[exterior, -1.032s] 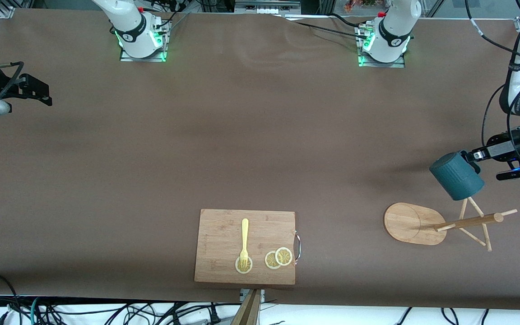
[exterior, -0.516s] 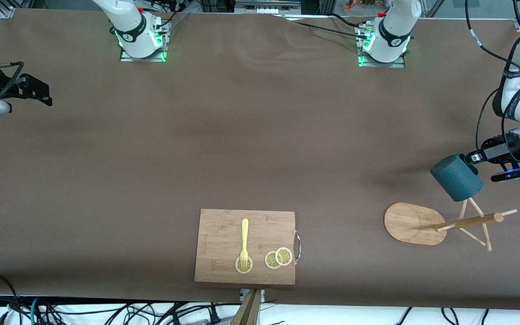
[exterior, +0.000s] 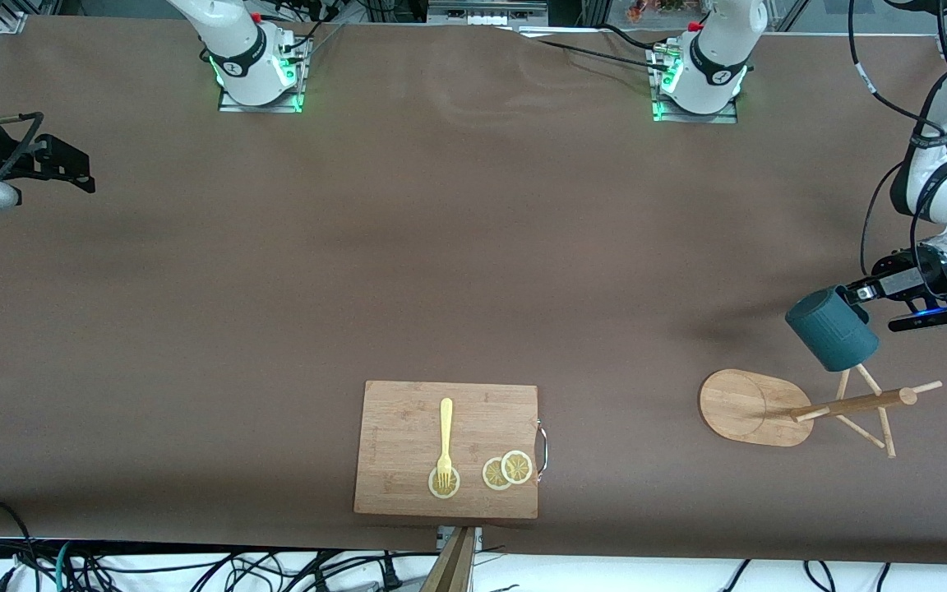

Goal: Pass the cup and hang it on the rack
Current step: 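Lower the mug onto a rack peg with the left gripper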

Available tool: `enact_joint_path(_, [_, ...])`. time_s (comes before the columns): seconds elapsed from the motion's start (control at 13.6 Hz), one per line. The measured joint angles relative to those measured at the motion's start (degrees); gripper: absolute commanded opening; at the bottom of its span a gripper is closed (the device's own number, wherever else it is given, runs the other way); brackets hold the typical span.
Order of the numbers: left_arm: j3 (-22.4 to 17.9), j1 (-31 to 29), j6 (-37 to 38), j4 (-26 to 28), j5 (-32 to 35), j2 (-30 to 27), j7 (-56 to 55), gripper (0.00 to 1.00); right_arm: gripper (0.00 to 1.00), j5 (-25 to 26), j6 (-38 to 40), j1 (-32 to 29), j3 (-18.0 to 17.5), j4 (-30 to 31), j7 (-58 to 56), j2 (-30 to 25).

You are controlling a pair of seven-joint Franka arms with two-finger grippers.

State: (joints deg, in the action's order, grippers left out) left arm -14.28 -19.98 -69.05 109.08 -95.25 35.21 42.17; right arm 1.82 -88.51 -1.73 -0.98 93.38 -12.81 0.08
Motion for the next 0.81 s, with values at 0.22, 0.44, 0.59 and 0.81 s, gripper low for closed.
enact_joint_path(0.22, [0.00,-0.50,0.10,-0.75,-0.67,1.03,0.05,0.00,1.00,0.00,0.00,0.00,0.00,-0.02,0.00,0.00])
enact_joint_path(0.44, [0.00,-1.07,0.10,-1.83,-0.93,2.56,0.16,0.00,1.00,0.00,0.00,0.00,0.00,-0.04,0.00,-0.01])
enact_joint_path(0.59, [0.00,-1.20,0.11,-2.66,-1.58,3.56,0.24,0.00,1.00,0.00,0.00,0.00,0.00,-0.06,0.00,-0.04])
enact_joint_path(0.81, [0.00,-1.22,0.11,-3.12,-3.07,4.72,0.33,0.03,1.00,0.00,0.06,0.00,0.00,-0.07,0.00,-0.04])
